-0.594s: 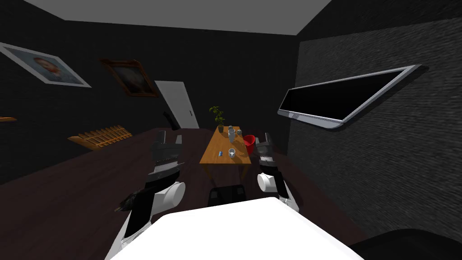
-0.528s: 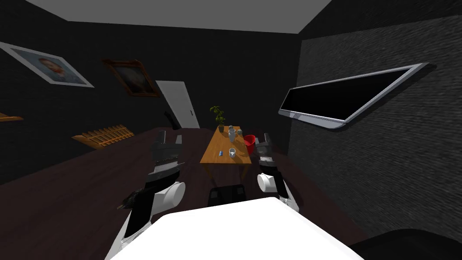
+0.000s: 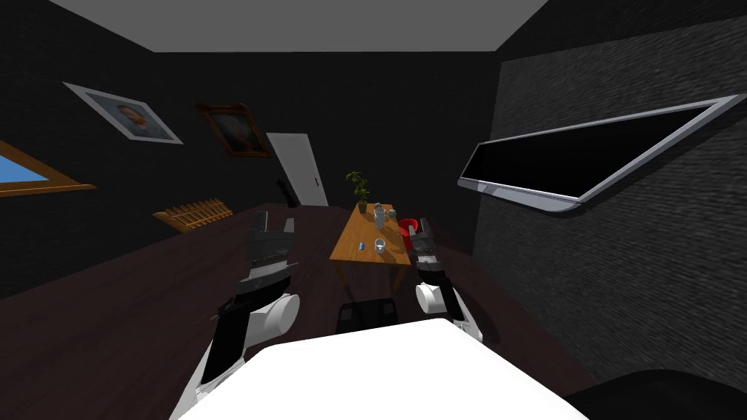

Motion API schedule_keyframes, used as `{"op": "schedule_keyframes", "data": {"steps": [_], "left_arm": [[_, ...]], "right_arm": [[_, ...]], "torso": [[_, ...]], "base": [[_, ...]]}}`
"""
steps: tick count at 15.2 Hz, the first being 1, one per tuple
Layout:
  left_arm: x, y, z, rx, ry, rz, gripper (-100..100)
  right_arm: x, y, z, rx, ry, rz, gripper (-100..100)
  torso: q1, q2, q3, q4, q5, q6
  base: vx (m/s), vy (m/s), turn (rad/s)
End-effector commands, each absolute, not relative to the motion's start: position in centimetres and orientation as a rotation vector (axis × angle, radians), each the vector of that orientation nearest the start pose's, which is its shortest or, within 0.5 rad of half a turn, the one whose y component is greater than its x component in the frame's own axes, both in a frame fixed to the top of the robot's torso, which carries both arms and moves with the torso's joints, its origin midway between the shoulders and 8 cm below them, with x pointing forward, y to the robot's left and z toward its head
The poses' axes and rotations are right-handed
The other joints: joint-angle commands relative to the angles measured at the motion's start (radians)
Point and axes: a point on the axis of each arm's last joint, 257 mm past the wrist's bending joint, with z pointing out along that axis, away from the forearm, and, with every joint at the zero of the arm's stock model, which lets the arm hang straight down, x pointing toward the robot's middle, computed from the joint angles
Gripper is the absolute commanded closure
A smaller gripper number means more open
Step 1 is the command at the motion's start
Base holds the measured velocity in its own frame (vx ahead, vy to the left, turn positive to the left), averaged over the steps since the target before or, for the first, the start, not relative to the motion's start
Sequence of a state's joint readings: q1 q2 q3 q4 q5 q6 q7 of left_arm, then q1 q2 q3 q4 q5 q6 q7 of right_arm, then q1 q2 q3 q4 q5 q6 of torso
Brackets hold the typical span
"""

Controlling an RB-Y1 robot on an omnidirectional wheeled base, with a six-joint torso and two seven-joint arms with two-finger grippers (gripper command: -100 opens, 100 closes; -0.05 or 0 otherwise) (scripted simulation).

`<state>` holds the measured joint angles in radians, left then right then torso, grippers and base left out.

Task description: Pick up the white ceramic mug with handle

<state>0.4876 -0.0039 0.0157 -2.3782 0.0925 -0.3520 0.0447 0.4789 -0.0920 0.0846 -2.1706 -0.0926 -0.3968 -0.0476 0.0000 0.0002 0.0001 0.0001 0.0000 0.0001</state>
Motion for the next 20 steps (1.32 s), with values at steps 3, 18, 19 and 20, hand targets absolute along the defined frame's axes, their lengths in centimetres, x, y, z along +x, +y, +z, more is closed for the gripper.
{"op": "schedule_keyframes", "data": {"steps": [3,18,19,20], "left_arm": [[34.6,29.2,4.4,-0.761,0.567,-1.39,0],[34.6,29.2,4.4,-0.761,0.567,-1.39,0],[34.6,29.2,4.4,-0.761,0.567,-1.39,0],[34.6,29.2,4.4,-0.761,0.567,-1.39,0]], "right_arm": [[38.3,-25.5,-4.4,0.845,0.769,1.438,-100],[40.2,-30.1,-5.2,0.901,0.686,1.48,-100],[40.2,-30.1,-5.2,0.901,0.686,1.48,-100],[40.2,-30.1,-5.2,0.901,0.686,1.48,-100]], "torso": [[0.0,0.0,0.0,0.0,0.0,0.0],[-0.002,0.0,0.0,0.0,0.0,0.0],[-0.002,0.0,0.0,0.0,0.0,0.0],[-0.001,0.0,0.0,0.0,0.0,0.0]], "base": [[-0.001,-0.003,-0.009],[0.001,-0.028,0.014],[0.0,0.0,0.0],[0.002,-0.008,0.013]]}}
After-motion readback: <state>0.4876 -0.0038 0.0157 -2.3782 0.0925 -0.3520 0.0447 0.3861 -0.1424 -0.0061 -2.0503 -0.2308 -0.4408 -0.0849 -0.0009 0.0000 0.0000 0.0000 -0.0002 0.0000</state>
